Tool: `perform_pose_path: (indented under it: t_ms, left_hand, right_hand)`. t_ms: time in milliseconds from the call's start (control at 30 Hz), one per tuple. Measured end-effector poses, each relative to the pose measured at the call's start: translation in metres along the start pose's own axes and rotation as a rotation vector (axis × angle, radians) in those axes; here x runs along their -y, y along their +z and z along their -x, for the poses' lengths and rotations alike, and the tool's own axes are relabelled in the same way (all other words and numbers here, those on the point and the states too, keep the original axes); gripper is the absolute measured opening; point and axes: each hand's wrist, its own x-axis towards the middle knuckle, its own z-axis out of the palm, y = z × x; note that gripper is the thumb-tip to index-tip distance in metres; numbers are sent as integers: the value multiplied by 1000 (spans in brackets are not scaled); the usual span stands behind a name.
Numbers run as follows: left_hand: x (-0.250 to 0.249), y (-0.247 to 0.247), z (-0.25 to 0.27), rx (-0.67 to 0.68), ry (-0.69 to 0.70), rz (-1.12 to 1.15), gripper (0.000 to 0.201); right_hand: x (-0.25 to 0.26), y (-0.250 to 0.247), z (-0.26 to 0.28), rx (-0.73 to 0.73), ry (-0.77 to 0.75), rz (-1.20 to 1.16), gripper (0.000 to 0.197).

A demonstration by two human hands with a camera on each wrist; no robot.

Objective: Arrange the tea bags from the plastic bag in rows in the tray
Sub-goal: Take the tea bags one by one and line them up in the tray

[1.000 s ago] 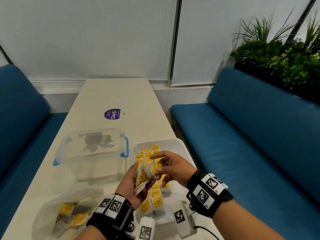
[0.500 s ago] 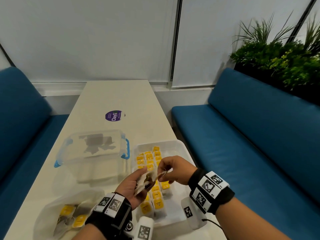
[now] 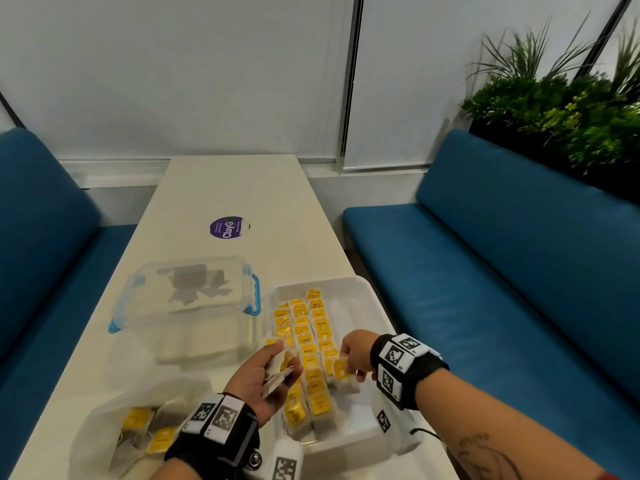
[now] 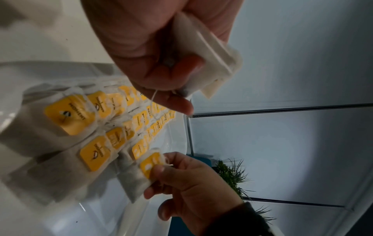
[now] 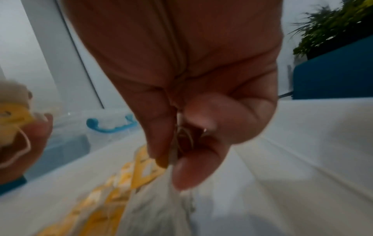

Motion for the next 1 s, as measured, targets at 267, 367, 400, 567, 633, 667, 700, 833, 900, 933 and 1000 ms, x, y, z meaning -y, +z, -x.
perform_pose_path:
  t_ms: [267,367,400,567,633,667,700,833,900,933,1000]
  left_hand:
    - [3,-9,-4,0,-9,-53,19]
    - [4,-11,-7,7,-5,-64,22]
    - [5,-12,-9,12,-1,-64,23]
    - [3,-12,-8,44,15,-72,37]
    - [2,-10,-6,62,28,-60,41]
    - [1,-10,-5,64,37,-47,41]
    - [0,-10,-4,64,48,-29,40]
    - [-3,-10,-6,67,58,64,38]
    - [-2,-8,-8,68,52,78,38]
    - [-1,-6,-8,76,48,76,38]
    - [1,-4,-8,116,38,69,42]
  right_hand:
    - [-2,7,-36,73,120,-74,16]
    - [-4,9,-50,91,164,-136,25]
    - [-5,10,-56,82,159,-136,20]
    - [-3,9,-69,-5,119,211,27]
    - [10,0,-45,-124,49,240,25]
    - [16,-4,-31,-192,-40,171,19]
    - [21,-9,-17,-245,-120,41,24]
    - [33,-9,28,-177,-492,-371,41]
    - [40,4,34,-147,-552,-302,37]
    - [43,9,35,-171,-583,-274,33]
    - [45,18,33,-278,-609,-253,26]
